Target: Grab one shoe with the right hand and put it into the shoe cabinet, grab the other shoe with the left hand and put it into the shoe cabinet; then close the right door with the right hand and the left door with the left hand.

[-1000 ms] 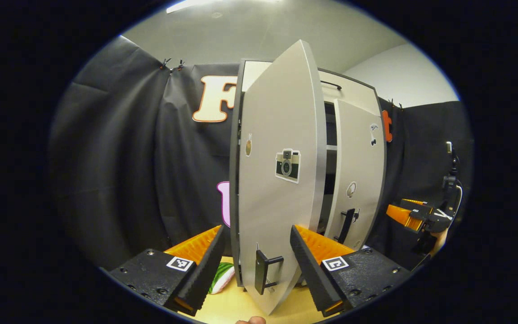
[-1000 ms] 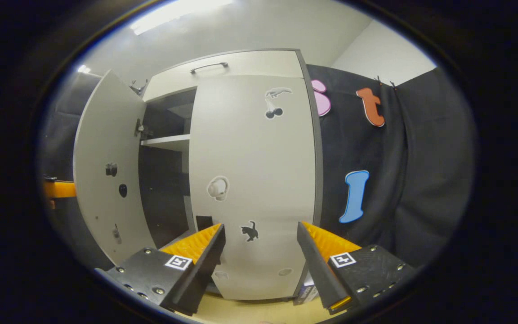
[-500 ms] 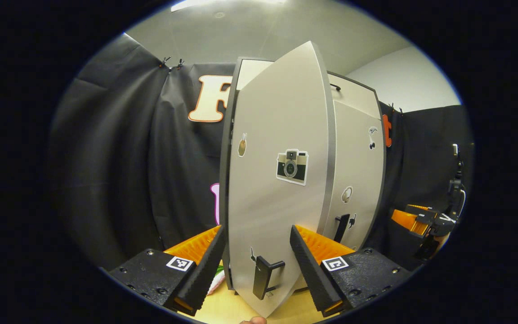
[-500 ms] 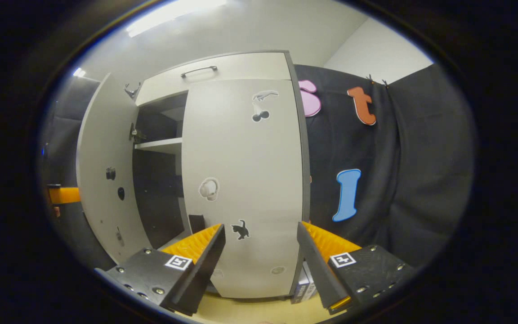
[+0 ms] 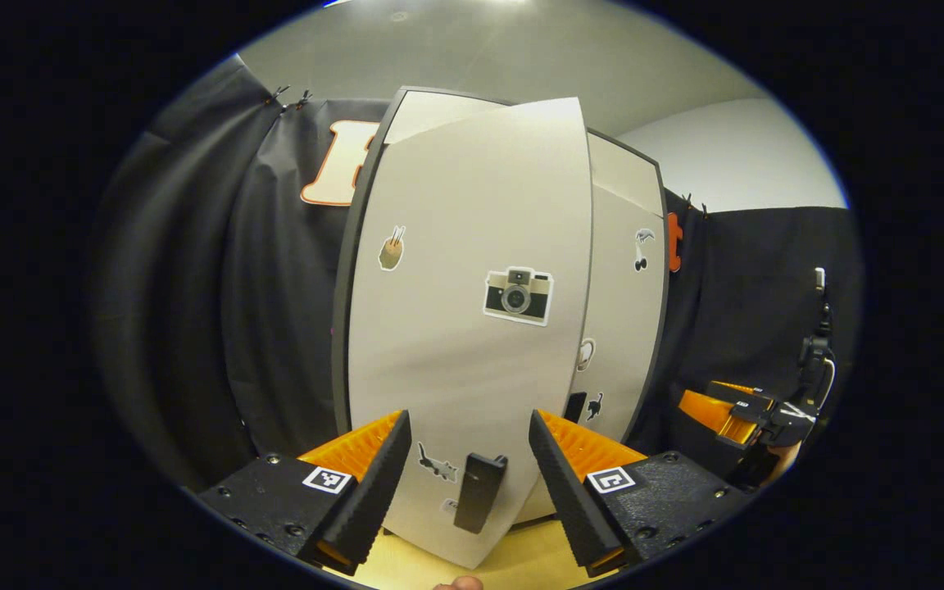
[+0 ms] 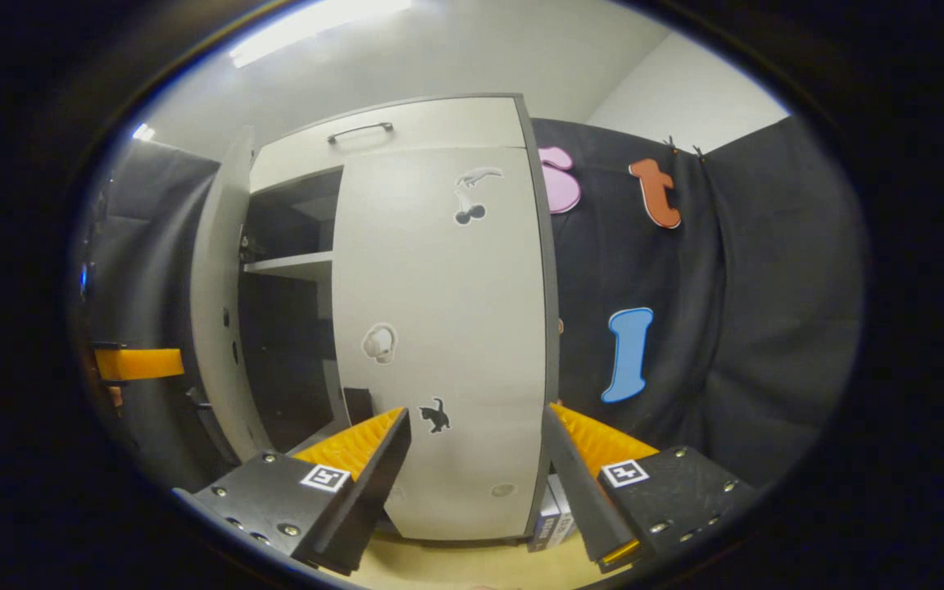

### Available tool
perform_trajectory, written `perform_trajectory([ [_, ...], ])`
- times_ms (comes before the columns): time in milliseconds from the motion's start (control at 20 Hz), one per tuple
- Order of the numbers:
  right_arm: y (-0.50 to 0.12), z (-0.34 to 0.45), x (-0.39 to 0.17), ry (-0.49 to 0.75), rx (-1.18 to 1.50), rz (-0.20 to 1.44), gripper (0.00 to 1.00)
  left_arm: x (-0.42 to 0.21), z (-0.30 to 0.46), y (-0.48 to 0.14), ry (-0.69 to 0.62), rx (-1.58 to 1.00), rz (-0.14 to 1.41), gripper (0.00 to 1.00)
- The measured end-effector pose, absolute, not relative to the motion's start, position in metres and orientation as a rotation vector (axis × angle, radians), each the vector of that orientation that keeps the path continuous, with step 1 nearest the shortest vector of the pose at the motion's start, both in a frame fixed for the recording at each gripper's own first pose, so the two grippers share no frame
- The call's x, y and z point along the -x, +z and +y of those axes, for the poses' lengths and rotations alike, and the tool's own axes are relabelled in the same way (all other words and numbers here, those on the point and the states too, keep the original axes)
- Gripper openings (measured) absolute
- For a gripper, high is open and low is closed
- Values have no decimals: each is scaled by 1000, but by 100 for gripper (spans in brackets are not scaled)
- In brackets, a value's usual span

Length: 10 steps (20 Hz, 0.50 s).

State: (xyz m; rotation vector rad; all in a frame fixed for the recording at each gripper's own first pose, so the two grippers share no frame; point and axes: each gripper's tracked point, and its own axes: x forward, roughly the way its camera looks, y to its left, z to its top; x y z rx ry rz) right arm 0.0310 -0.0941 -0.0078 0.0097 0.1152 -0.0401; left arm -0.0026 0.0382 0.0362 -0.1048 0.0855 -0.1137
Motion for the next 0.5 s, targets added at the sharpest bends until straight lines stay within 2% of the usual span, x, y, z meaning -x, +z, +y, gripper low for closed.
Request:
perform_trajectory([
  [100,-9,-97,-29,-46,-13,115,96,1,37,34,-113,108,92,89],
  [300,-10,-98,-29,-47,-11,117,96,-3,36,28,-104,98,104,86],
  [350,-10,-98,-30,-46,-11,118,96,-3,37,27,-100,87,106,89],
  [450,-9,-97,-30,-42,-14,117,96,-2,39,26,-94,69,108,86],
  [500,-9,-96,-29,-41,-15,117,96,-2,39,26,-92,64,108,89],
])
